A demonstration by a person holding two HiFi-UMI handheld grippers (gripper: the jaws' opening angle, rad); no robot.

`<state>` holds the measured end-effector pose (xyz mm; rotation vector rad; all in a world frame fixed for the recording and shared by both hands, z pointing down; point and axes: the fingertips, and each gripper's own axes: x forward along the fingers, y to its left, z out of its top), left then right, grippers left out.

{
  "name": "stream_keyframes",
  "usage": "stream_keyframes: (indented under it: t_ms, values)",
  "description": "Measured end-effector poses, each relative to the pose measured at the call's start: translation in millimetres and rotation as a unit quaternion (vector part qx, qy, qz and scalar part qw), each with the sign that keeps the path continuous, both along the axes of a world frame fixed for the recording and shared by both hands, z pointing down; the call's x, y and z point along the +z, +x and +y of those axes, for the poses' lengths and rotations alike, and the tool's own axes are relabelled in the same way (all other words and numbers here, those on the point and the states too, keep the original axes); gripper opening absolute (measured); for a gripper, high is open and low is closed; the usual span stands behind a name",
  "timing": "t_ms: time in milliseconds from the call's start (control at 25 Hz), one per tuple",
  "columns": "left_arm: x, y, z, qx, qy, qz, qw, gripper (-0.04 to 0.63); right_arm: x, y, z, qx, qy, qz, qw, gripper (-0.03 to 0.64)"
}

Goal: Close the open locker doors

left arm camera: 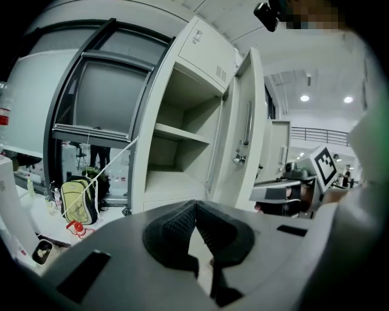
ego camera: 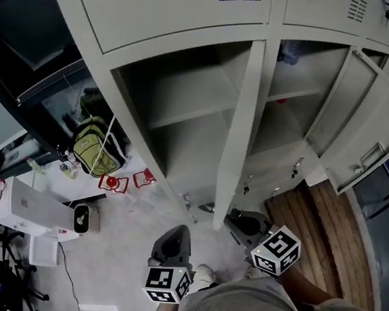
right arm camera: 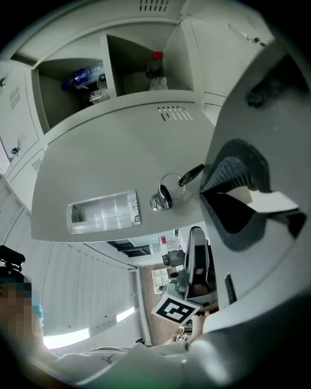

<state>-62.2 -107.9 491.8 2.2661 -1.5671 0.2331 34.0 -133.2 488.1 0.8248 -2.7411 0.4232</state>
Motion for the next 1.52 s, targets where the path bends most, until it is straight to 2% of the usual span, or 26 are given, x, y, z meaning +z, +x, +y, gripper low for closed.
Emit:
stream_keyframes:
  t_ms: [800, 1520]
  values:
    - [-7.9, -72.2, -23.1, 0.010, 0.024, -0.006, 0.9996, 0.014, -0.2, -78.7, -40.5, 0.018, 0.014, 0.011, 1.000, 0.028]
    - [-6.7, -121.1, -21.6, -0.018, 0.030, -0.010, 0.9993, 0.014, 2.1, -128.4, -88.3, 0.032, 0.016, -0.009, 0.999, 0.028]
